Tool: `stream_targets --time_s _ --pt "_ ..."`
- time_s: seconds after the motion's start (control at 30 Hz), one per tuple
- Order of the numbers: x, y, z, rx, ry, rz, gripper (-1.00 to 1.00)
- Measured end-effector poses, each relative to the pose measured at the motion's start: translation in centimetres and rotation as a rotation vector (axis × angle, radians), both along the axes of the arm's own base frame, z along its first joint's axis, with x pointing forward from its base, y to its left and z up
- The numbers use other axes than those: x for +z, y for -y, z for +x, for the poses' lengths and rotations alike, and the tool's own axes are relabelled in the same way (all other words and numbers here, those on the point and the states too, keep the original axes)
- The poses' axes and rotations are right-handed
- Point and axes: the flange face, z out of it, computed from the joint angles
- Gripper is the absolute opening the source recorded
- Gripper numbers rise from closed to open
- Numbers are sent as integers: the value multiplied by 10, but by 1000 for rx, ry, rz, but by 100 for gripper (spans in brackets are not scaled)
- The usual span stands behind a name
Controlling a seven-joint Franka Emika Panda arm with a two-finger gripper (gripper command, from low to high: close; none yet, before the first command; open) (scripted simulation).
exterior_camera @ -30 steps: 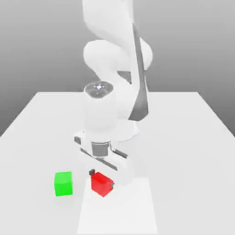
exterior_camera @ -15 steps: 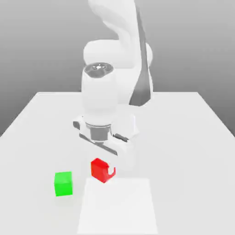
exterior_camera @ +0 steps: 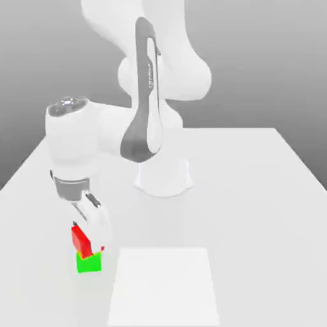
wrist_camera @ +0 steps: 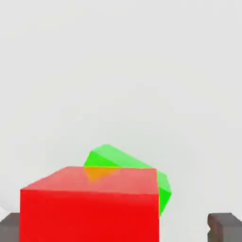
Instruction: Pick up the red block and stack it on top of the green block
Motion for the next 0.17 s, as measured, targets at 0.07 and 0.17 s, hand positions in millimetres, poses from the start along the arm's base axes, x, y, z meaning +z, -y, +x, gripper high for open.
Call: stream_targets --time_s 0.07,0.17 --pt "1 0 0 0 -1 0 100" --pt "25 1 1 -2 -1 1 100"
